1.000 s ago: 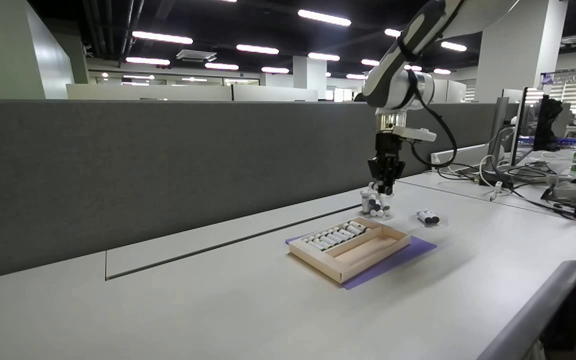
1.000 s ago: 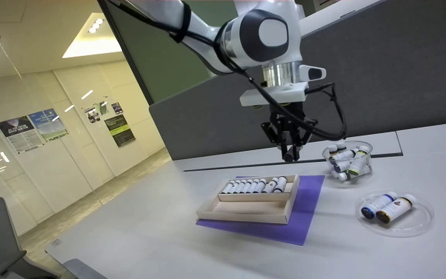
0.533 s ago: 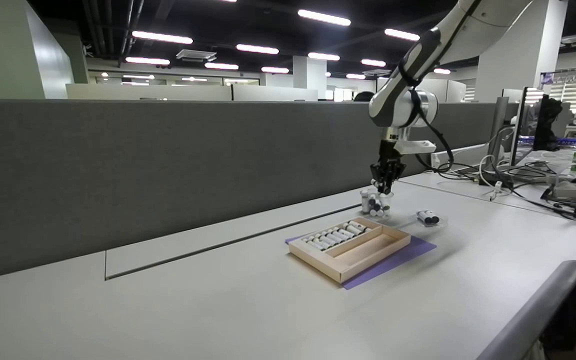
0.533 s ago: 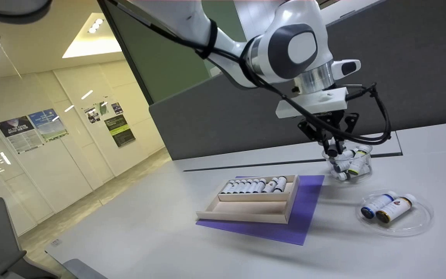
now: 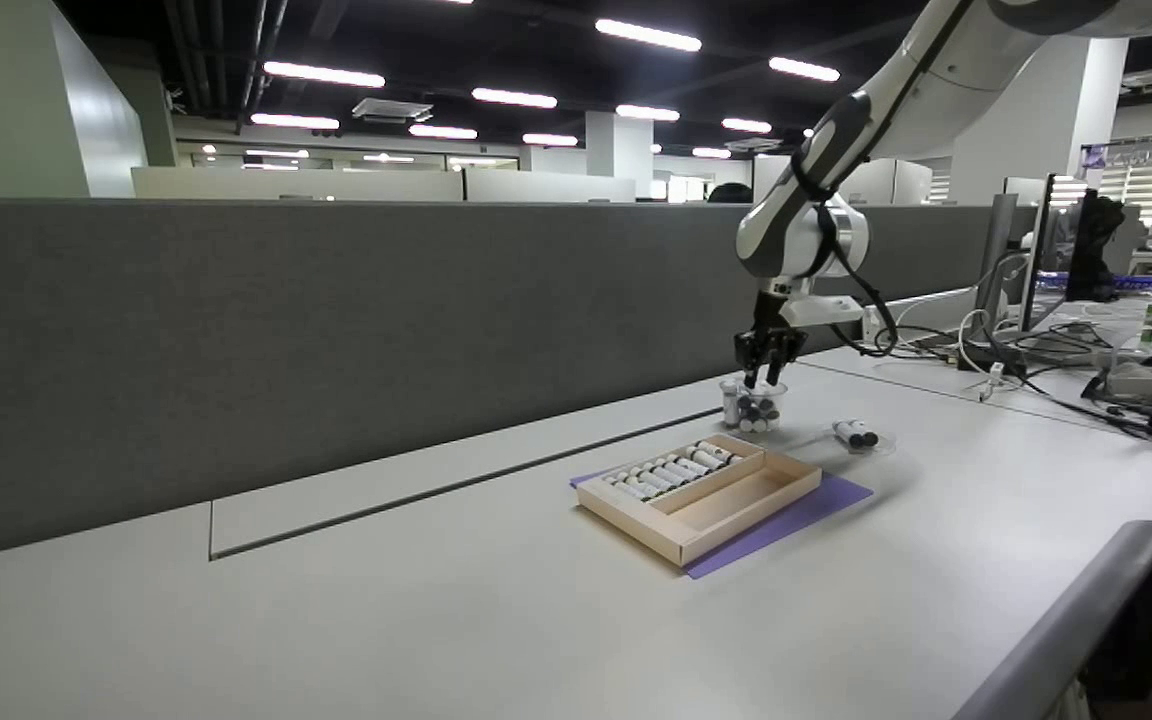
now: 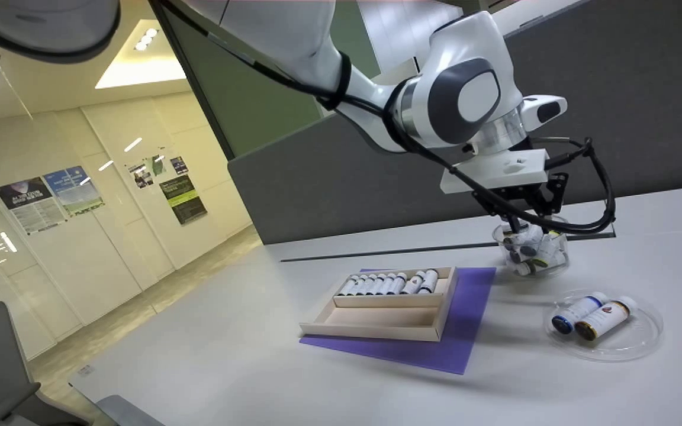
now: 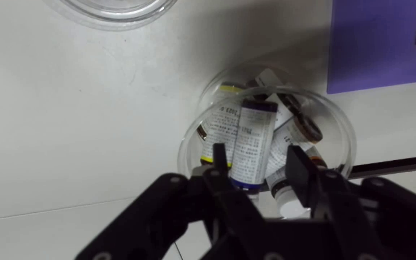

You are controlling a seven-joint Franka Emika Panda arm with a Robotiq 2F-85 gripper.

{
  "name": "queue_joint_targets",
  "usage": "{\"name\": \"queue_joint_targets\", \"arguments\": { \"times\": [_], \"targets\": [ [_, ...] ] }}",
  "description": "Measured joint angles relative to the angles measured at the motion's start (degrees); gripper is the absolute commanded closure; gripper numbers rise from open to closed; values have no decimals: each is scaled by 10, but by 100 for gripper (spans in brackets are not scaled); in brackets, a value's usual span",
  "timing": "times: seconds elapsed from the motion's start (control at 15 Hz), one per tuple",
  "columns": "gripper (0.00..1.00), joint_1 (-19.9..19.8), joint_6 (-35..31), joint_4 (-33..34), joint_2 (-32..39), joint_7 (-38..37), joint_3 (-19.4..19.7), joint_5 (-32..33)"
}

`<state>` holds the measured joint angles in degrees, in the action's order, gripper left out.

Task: Remove one bottle from the wooden box

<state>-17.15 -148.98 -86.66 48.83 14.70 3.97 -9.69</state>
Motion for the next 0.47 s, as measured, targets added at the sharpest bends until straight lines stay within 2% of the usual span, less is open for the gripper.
{"name": "queue_joint_targets", "arguments": {
  "times": [0.2,0.27,0.4,0.47],
  "targets": [
    [3,1,2,14,-6,-6,-4,0],
    [22,2,5,18,-13,-7,-4,2],
    [6,7,20,20,-32,-8,-4,9],
    [3,8,28,20,-41,-8,-4,10]
  ]
}}
